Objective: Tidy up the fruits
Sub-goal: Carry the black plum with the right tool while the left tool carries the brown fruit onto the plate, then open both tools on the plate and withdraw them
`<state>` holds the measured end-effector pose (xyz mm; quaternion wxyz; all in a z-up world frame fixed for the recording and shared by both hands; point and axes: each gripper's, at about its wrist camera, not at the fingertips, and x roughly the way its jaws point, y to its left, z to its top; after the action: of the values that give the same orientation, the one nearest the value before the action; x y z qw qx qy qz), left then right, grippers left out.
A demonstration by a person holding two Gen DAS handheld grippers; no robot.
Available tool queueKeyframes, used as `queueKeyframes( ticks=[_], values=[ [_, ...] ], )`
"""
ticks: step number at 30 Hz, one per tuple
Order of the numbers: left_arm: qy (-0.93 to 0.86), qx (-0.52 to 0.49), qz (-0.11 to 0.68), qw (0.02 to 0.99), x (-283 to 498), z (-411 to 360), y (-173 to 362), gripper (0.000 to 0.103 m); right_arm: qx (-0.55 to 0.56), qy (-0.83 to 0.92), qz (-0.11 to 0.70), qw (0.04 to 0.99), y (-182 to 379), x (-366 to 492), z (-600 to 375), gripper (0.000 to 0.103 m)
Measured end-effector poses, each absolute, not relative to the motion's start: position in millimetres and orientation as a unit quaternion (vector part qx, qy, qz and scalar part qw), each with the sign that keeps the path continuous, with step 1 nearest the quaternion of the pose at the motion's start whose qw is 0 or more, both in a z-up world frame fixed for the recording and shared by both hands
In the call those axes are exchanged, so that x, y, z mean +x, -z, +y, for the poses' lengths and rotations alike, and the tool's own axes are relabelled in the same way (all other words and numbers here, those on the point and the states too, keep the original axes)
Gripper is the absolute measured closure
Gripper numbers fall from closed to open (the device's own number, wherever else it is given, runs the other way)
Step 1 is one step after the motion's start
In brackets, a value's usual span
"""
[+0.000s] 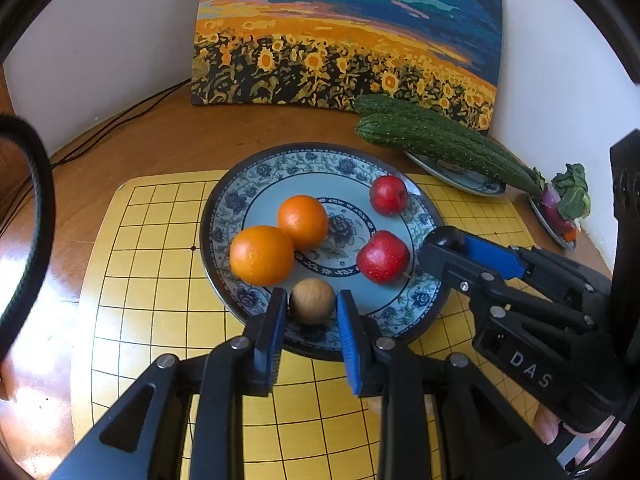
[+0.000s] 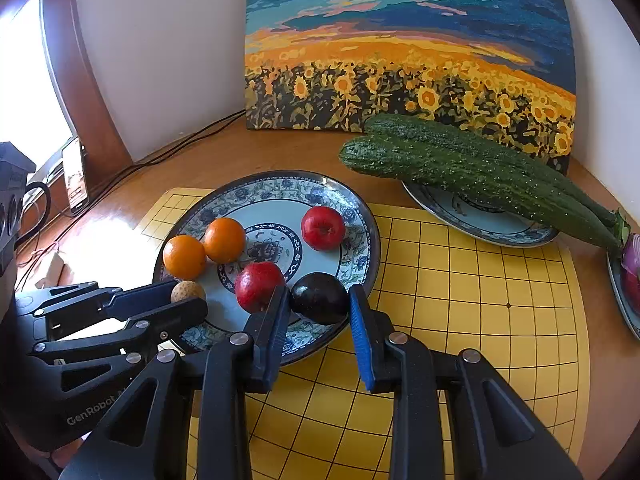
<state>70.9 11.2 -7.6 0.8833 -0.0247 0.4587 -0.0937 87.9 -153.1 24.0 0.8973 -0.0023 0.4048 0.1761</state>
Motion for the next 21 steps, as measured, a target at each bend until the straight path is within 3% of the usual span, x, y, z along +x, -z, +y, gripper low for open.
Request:
queueKeyframes(
  ticks=[4,10,21],
  values=[
    [0.095,-0.025,0.461,0.882,70.8,10.9,6.7,0.076,0.007,-0.182,0.407,0.895,-23.8,88.1,-154.1,0.059],
    [0.095,-0.026,0.459,0.883,67.2,11.8,2.3,0.071,0.006,-0.179,0.404,0.897,-27.6,84.4,-154.3,0.057],
    [0.095,-0.032,0.455,0.885,53.6,17.2,-8.9,0.07,0.014,-0.18,0.4,0.898,-39.6,68.8,-159.0,0.056]
  ],
)
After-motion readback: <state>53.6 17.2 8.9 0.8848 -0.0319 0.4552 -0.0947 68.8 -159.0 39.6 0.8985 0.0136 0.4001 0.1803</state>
